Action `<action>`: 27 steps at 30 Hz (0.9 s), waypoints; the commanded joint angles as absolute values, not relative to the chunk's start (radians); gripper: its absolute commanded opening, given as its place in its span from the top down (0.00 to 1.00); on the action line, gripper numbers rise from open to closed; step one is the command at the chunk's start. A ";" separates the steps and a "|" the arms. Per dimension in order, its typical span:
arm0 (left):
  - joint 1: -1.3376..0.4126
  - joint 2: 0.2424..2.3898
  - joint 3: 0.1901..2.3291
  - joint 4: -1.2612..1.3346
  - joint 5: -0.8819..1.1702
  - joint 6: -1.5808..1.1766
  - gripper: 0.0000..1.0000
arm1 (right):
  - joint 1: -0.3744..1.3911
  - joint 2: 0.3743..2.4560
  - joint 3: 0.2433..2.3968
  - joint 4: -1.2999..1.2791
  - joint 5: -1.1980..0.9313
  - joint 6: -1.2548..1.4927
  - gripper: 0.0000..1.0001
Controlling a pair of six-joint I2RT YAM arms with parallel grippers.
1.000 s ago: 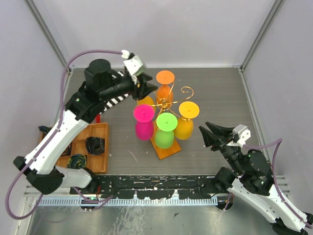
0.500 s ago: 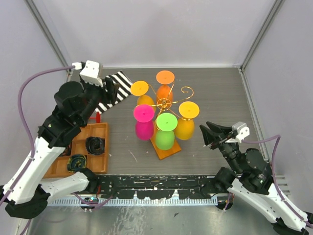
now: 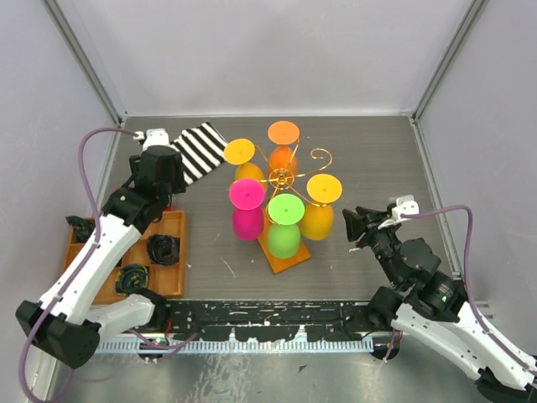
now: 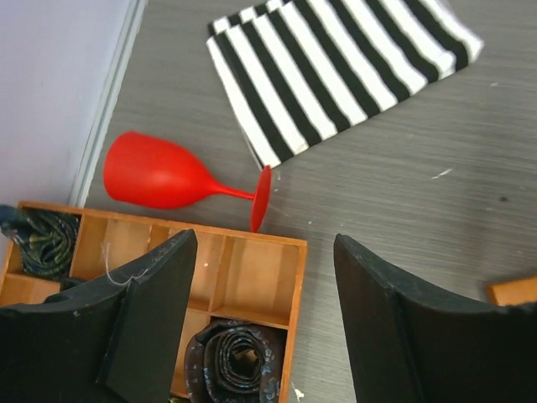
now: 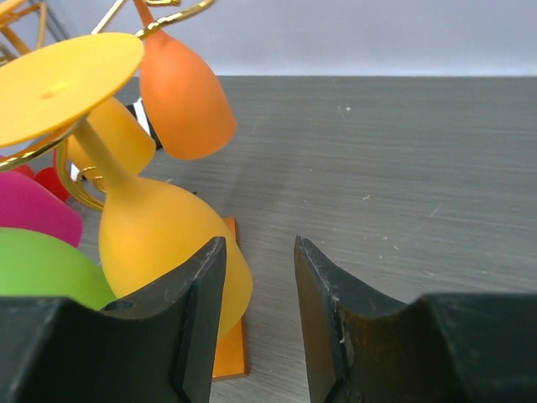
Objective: Place the wine glass upside down on the wine glass rack
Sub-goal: Turn the wine glass upside down at the wine rack, then pick up the wine glass at the center of the board.
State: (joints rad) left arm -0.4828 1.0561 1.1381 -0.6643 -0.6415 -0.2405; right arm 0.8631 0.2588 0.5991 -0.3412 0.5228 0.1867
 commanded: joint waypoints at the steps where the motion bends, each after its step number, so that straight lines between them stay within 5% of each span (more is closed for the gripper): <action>1: -0.381 1.126 1.099 -0.638 -0.574 -0.320 0.26 | 0.865 0.298 0.661 -0.388 0.595 0.252 0.56; 9: -0.228 1.318 1.028 -0.522 -0.385 -0.371 0.39 | 0.865 0.293 0.660 -0.389 0.590 0.240 0.55; 21: -0.183 1.519 0.986 -0.435 -0.461 -0.370 0.44 | 0.865 0.300 0.657 -0.387 0.587 0.241 0.55; 27: -0.158 1.575 0.982 -0.398 -0.396 -0.369 0.63 | 0.866 0.305 0.655 -0.385 0.591 0.238 0.55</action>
State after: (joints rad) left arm -0.1703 1.5475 0.9924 -0.4622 -0.4324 -0.3573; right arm 0.8631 0.2947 0.6193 -0.4168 0.5678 0.2352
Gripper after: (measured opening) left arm 0.432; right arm 0.448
